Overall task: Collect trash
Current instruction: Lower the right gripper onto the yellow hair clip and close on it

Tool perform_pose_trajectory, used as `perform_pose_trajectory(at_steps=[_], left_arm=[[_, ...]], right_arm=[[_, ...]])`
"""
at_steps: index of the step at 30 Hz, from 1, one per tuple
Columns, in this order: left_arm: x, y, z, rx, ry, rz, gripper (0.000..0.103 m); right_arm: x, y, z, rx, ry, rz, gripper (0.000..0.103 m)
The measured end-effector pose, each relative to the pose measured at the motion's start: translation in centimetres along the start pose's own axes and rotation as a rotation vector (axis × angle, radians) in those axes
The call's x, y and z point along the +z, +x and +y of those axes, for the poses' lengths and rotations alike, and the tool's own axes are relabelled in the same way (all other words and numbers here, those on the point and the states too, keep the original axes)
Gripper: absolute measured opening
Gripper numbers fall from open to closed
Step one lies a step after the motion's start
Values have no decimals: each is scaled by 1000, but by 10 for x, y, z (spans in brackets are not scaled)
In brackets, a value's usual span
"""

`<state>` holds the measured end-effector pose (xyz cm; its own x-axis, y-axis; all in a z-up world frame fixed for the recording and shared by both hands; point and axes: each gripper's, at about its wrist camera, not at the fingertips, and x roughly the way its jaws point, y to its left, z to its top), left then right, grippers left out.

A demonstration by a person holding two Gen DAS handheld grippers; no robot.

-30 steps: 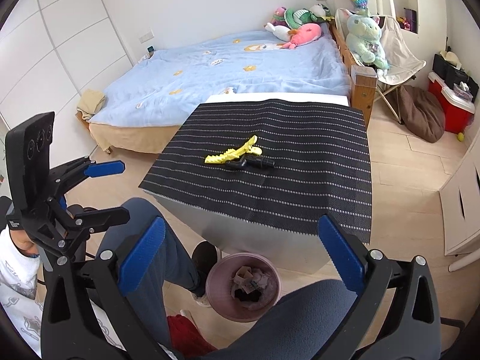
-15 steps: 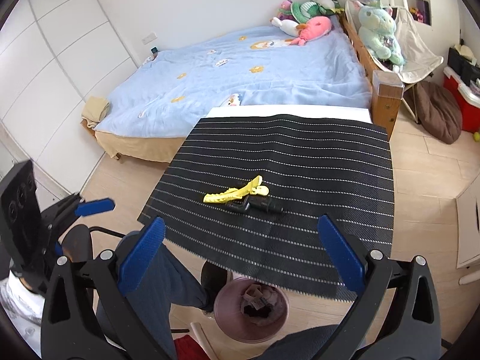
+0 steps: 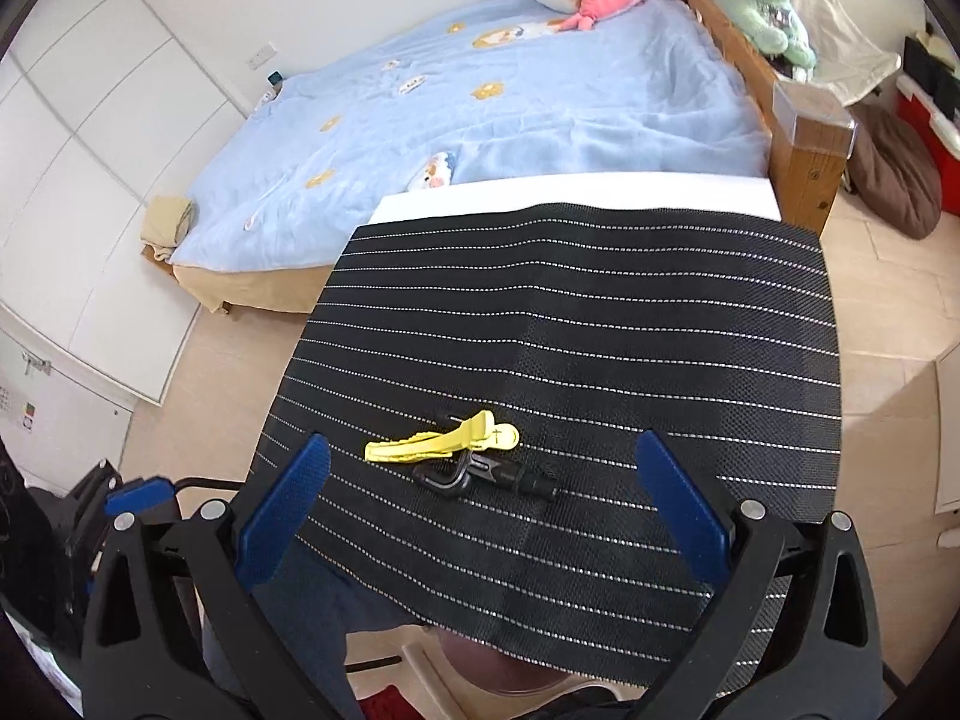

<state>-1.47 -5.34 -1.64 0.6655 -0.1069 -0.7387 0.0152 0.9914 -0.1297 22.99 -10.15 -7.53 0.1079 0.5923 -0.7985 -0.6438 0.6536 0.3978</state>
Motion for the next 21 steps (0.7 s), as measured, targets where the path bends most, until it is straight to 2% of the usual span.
perform_pose_trajectory(at_steps=[3, 7, 11, 13, 17, 19, 21], left_arm=[[-1, 2, 3, 1, -8, 6, 95], [-2, 5, 7, 5, -18, 14, 95], [-2, 7, 10, 4, -28, 17, 95], [-2, 8, 11, 3, -30, 19, 95], [-4, 11, 13, 1, -37, 25, 95], [-5, 12, 15, -1, -41, 29, 95], [-6, 12, 15, -1, -43, 31, 95]], right_arm=[[3, 12, -6, 30, 29, 21, 99], [6, 27, -9, 54, 43, 57, 78], [5, 37, -12, 77, 55, 82, 68], [5, 41, -12, 83, 58, 89, 55], [4, 46, -11, 92, 53, 102, 41], [4, 48, -11, 92, 52, 106, 28], [4, 49, -11, 93, 48, 111, 23]])
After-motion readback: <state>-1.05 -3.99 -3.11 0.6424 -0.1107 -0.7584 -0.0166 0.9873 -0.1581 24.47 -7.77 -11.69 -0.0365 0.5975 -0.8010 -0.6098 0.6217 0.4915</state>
